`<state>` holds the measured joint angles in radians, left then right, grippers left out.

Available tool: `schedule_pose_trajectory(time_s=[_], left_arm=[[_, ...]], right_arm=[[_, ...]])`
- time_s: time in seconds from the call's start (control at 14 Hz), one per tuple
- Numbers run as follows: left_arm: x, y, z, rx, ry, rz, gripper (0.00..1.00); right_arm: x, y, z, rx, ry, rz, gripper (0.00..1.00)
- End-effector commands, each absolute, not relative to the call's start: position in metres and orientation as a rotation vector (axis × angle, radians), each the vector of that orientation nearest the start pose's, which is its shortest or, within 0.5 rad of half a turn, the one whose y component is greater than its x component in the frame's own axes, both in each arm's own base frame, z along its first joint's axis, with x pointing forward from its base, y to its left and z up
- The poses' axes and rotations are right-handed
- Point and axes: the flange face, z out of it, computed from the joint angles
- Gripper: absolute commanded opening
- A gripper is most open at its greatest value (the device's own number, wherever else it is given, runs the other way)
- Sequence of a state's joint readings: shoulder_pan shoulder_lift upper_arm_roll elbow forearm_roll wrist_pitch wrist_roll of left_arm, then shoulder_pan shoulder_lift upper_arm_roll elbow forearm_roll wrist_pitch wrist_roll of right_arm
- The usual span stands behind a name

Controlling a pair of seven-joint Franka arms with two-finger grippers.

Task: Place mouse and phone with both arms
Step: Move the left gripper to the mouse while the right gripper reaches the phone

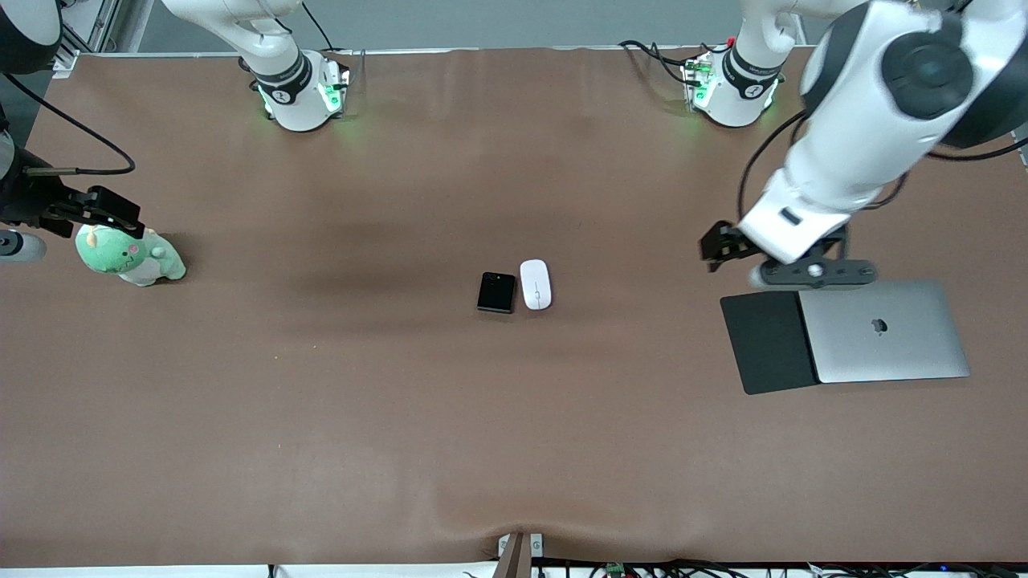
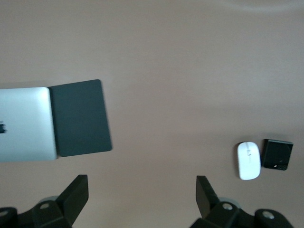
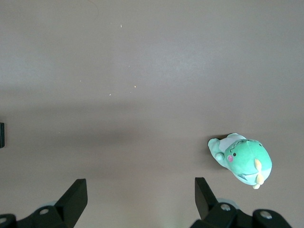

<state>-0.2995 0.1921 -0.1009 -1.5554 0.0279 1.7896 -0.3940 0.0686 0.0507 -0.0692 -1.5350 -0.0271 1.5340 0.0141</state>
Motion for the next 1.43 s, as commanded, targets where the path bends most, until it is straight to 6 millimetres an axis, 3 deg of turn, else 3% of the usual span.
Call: schedule_pose_trajectory(time_s=[0.0, 0.14, 0.36, 0.43, 0.5, 0.64, 0.79, 0.93, 1.14, 1.36], left_arm=[[0.584, -0.273, 0.503, -3.137, -0.023, -0.057, 1.0], [0.584, -0.304, 0.475, -3.14, -0.045, -0.053, 1.0], [0.577, -0.349, 0.434, -3.148, -0.069, -0.042, 1.0], [0.577, -0.363, 0.419, -3.155, -0.089, -0.047, 1.0], [0.577, -0.382, 0.404, -3.156, -0.1, -0.04, 1.0], [0.577, -0.417, 0.37, -3.141, -0.127, -0.018, 1.0], [0.574, -0.432, 0.342, -3.115, -0.138, -0.003, 1.0], [0.572, -0.444, 0.324, -3.127, -0.148, -0.015, 1.0], [0.568, -0.449, 0.311, -3.12, -0.141, -0.001, 1.0], [0.569, -0.448, 0.31, -3.12, -0.138, -0.001, 1.0]], right_arm=[[0.568, 0.029, 0.607, -3.17, -0.081, 0.108, 1.0], [0.575, 0.086, 0.585, -3.123, -0.21, 0.155, 1.0], [0.592, 0.181, 0.524, -3.03, -0.354, 0.183, 1.0], [0.598, 0.203, 0.497, -3.022, -0.296, 0.203, 1.0], [0.6, 0.24, 0.475, -3.001, -0.276, 0.187, 1.0], [0.601, 0.298, 0.412, -2.963, -0.143, 0.152, 1.0], [0.588, 0.344, 0.344, -2.93, -0.029, 0.099, 1.0], [0.572, 0.372, 0.296, -2.938, -0.013, 0.057, 1.0], [0.552, 0.399, 0.258, -2.969, -0.079, 0.041, 1.0], [0.532, 0.405, 0.235, -2.949, -0.068, 0.013, 1.0]])
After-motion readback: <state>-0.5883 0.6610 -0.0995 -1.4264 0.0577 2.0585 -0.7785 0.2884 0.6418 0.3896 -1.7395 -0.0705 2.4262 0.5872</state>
